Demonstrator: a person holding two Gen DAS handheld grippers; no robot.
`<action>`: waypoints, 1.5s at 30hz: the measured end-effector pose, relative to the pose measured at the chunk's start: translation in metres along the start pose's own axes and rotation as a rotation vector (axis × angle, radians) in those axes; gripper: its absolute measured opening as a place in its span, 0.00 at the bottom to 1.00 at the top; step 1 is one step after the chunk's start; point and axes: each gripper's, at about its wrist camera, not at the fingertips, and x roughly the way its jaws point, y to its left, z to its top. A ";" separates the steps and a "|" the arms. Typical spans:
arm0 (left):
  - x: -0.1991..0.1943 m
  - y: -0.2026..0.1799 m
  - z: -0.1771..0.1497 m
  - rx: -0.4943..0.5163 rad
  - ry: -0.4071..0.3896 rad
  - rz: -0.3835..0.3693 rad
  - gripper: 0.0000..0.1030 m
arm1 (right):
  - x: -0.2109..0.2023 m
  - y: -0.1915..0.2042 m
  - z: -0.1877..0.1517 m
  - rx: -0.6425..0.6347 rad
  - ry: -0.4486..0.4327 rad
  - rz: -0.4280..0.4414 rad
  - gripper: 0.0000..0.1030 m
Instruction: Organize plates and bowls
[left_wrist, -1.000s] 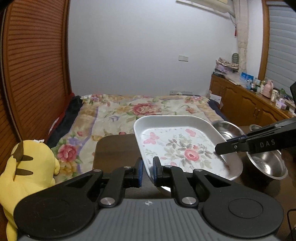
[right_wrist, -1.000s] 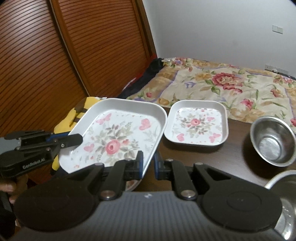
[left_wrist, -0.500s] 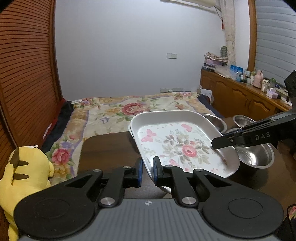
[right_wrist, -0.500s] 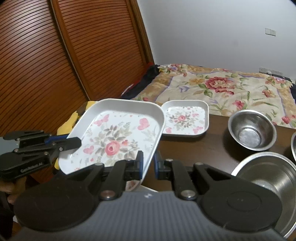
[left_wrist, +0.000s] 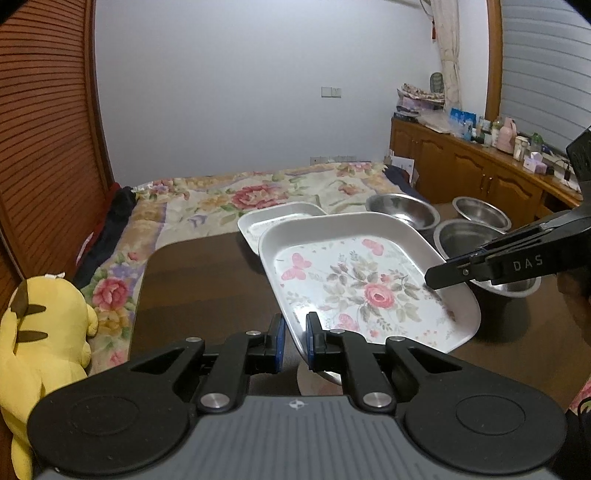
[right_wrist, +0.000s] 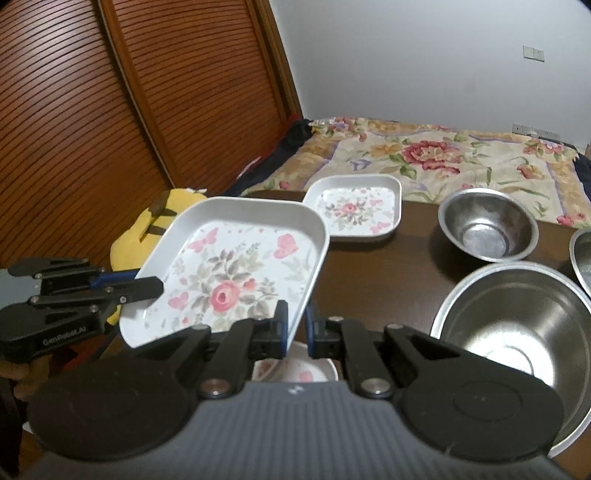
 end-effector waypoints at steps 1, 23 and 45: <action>-0.001 -0.001 -0.003 -0.002 0.003 -0.003 0.13 | 0.000 0.000 -0.003 0.000 0.004 0.000 0.11; -0.010 -0.013 -0.052 -0.055 0.051 -0.046 0.13 | -0.010 0.006 -0.064 0.012 0.034 0.014 0.11; 0.006 -0.025 -0.062 -0.005 0.064 -0.010 0.13 | -0.008 0.006 -0.085 0.040 -0.005 -0.035 0.11</action>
